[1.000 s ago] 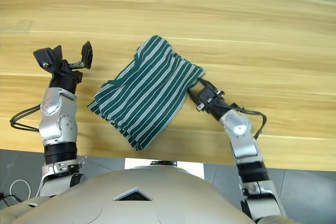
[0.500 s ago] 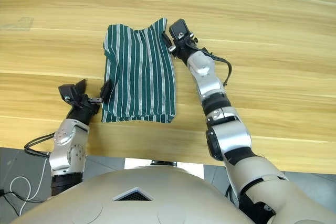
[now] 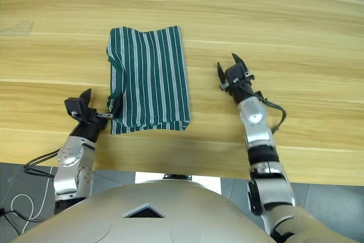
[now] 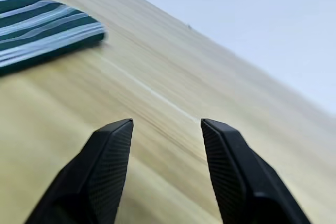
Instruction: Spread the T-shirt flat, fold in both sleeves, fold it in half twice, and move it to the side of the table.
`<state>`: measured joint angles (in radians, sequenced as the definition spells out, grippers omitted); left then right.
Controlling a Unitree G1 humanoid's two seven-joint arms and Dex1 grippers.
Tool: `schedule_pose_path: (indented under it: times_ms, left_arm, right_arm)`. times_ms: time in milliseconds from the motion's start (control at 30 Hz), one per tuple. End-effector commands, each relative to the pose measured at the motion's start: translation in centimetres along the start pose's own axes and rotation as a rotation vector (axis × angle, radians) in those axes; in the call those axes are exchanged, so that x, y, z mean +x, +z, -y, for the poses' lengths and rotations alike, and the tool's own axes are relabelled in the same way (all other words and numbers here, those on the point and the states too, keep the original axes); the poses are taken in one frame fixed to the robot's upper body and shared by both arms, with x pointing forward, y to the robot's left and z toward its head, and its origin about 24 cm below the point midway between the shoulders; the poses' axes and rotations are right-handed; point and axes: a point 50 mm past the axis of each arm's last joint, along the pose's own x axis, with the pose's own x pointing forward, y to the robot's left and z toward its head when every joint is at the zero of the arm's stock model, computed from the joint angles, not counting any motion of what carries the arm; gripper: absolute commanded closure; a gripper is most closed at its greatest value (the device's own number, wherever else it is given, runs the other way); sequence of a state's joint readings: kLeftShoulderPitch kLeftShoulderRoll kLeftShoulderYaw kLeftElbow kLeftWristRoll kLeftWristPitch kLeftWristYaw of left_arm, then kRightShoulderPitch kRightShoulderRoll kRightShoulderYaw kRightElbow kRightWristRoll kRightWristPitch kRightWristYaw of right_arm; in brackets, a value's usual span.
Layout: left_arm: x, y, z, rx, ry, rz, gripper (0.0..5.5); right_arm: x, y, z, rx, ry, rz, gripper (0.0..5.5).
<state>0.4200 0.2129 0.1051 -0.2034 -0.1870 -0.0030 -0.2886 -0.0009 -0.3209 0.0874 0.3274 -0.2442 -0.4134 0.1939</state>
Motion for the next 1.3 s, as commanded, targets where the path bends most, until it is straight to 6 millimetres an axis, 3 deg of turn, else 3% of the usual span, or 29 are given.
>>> schedule_pose_path:
  times_ms: [33,200,333,533,933,1200,1300]
  left_arm:
    - [-1.3,3.7,-3.1,0.616,-0.094,0.128,0.12]
    - [-2.3,4.1,-5.2,1.262,-0.357,-0.006,0.12]
    - [-3.1,3.5,-4.5,1.472,-0.644,-0.051,0.12]
    - [-3.7,2.0,-1.9,1.465,-0.996,-0.002,0.12]
    - [-0.3,0.8,-1.5,1.434,-1.077,0.034,0.12]
    - [0.1,0.1,-1.4,1.410,-1.156,0.038,1.55]
    - [0.4,-0.3,-1.2,1.404,-1.194,0.044,2.20]
  right_arm:
    - [-4.2,0.2,2.0,-0.415,0.107,-0.017,3.10]
    - [-6.1,0.8,1.2,-0.747,0.301,0.064,3.10]
    - [-5.9,1.5,1.2,-0.877,0.399,0.159,3.10]
    - [-5.6,1.8,-0.7,-0.889,0.544,0.279,3.10]
    - [-4.4,2.0,-3.9,-0.865,0.664,0.394,3.10]
    - [-3.0,2.0,-4.7,-0.866,0.699,0.446,3.10]
    - [-3.4,2.2,-4.7,-0.864,0.754,0.471,3.10]
